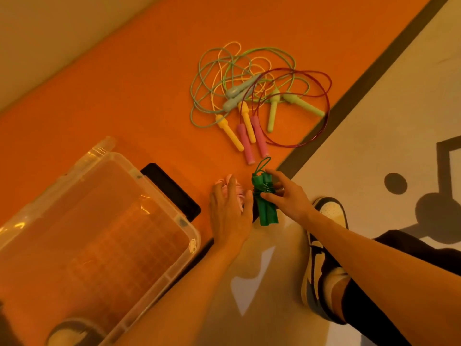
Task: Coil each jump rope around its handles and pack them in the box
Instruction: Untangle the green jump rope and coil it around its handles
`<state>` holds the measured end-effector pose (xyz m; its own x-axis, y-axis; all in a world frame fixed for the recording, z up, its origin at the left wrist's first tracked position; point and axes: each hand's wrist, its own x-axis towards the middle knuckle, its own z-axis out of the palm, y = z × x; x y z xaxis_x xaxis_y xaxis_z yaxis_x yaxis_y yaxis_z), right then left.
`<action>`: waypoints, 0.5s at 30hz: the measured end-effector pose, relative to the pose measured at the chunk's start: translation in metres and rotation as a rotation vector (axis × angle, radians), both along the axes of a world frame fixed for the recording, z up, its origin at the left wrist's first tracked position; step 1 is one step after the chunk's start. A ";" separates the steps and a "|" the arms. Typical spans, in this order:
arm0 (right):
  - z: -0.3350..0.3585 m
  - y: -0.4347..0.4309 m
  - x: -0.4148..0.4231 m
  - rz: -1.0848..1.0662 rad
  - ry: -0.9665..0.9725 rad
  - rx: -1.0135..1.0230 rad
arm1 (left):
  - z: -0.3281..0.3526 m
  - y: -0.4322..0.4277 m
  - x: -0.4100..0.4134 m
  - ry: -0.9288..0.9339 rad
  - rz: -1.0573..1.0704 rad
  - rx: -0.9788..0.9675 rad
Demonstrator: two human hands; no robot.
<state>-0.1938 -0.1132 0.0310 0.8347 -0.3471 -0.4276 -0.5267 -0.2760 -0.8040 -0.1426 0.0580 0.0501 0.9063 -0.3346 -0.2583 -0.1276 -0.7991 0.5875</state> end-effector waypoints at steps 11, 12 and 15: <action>-0.048 0.000 0.006 0.047 0.064 -0.081 | -0.056 0.008 0.013 -0.058 0.024 0.191; -0.048 0.000 0.007 0.062 0.066 -0.095 | -0.057 0.008 0.013 -0.055 0.027 0.196; -0.045 -0.002 0.008 0.114 0.089 -0.141 | -0.056 0.007 0.011 -0.045 0.049 0.194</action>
<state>-0.1862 -0.1152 -0.0139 0.8330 -0.3139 -0.4556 -0.5529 -0.4448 -0.7046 -0.1311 0.0647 -0.0055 0.9321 -0.2380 -0.2729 -0.1086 -0.9027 0.4164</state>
